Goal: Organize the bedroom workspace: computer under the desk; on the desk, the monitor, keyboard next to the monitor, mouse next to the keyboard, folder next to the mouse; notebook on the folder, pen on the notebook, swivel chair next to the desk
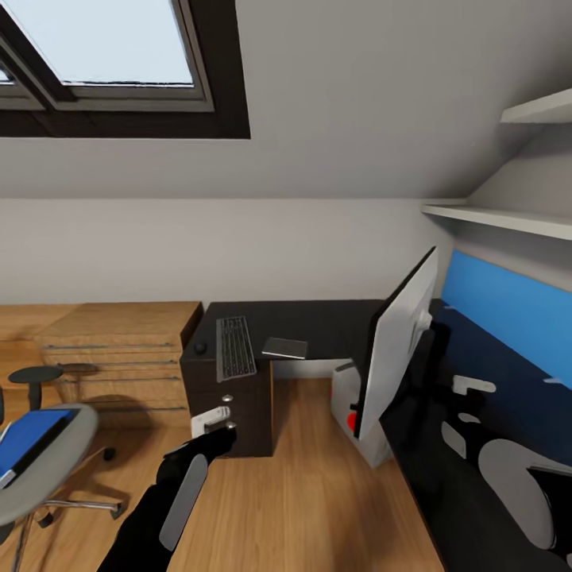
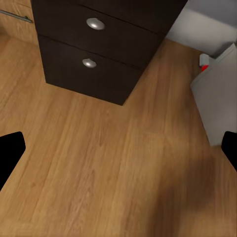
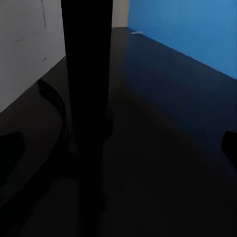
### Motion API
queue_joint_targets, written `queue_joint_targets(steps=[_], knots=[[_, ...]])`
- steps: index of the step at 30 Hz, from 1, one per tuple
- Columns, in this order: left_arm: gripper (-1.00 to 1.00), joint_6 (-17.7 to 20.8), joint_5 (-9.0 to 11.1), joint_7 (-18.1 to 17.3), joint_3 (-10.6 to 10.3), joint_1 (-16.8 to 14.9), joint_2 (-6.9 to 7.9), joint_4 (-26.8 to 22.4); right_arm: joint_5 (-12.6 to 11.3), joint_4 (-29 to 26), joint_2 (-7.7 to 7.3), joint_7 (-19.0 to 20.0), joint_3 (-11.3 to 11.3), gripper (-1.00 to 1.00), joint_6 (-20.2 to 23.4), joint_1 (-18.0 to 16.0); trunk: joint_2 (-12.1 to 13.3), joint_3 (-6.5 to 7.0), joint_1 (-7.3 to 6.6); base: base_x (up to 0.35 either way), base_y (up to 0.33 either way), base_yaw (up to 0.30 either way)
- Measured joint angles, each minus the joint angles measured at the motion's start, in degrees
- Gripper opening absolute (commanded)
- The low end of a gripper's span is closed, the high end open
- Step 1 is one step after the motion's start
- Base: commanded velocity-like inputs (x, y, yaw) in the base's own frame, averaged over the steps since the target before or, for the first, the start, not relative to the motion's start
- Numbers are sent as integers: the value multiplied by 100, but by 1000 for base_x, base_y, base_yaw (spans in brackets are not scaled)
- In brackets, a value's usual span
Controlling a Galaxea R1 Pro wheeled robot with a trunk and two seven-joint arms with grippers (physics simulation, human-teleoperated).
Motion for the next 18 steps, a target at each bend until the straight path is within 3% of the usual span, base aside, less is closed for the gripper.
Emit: queue_joint_targets(steps=[7,18], knots=[[100,0,0,0,-1,0,0,7,0,0,-23,0,0,100,-21,3,0,0,0,239,0,0],[100,-2,0,0,-1,0,-1,32,0,1,-46,0,0,100,-22,1,0,0,1,78,0,0]])
